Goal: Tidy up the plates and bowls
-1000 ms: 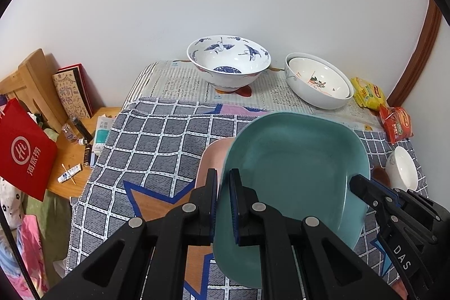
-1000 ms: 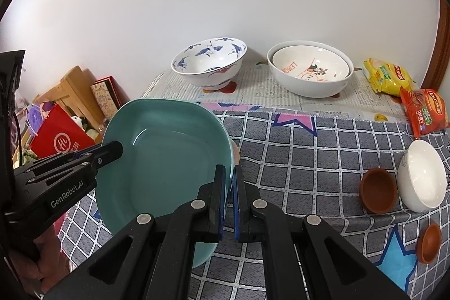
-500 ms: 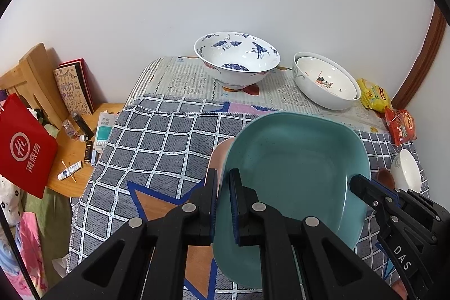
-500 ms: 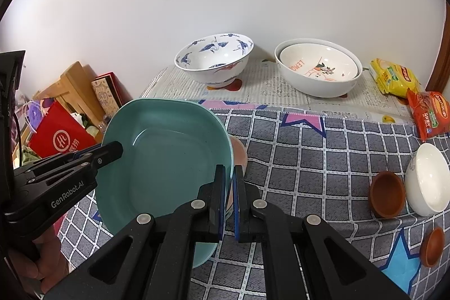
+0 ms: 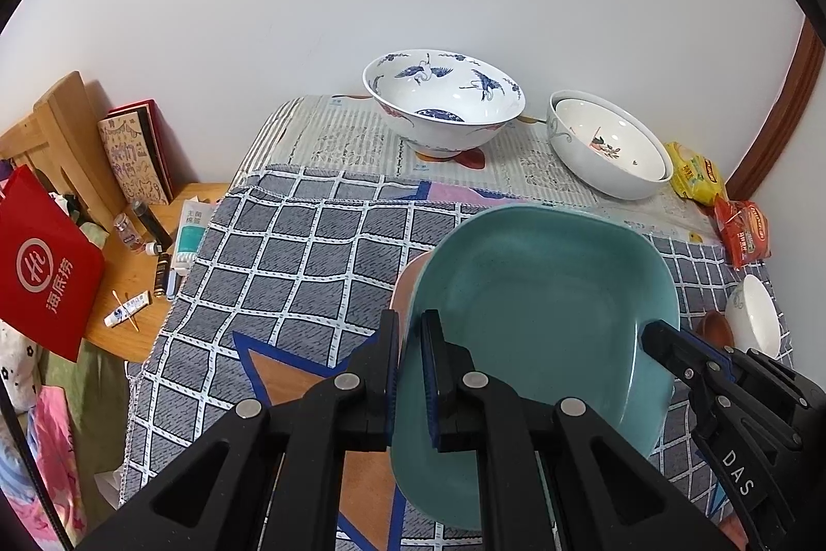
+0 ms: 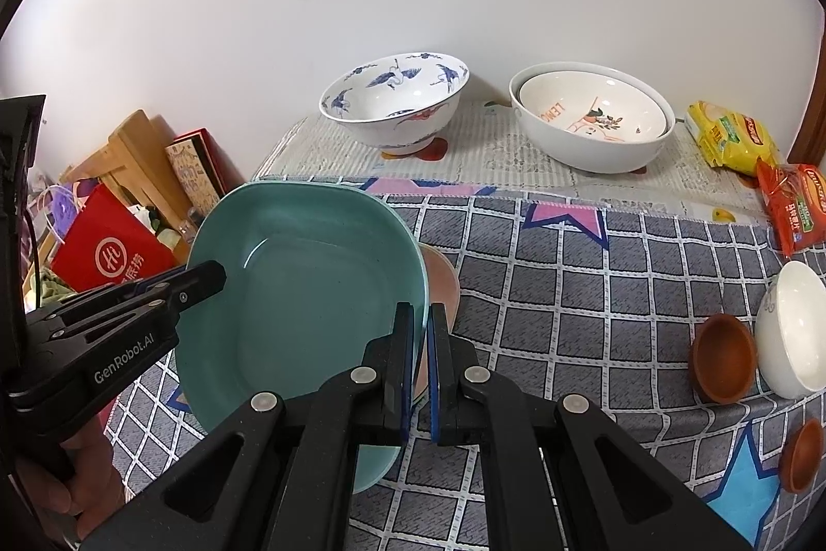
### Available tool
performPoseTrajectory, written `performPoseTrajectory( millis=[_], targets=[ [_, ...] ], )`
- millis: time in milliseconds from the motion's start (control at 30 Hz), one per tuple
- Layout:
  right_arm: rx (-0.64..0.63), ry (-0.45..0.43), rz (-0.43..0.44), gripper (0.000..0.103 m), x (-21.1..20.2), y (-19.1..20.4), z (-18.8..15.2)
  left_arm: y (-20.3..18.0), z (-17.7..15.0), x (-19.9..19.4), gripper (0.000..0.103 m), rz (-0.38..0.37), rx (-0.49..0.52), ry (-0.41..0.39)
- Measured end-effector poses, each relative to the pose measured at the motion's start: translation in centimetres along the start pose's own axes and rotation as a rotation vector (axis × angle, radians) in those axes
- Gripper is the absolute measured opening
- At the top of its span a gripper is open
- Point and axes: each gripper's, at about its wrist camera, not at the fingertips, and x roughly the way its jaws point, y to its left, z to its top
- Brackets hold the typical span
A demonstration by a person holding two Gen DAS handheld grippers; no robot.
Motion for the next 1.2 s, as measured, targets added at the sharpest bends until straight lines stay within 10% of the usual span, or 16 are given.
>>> performPoseTrajectory(
  millis=[1200],
  targets=[
    [0.013,0.086,-0.016,0.006,8.6,-1.4,0.5,0.6,1.2,8.6,0.009,-0.003,-0.030,0.103]
  ],
)
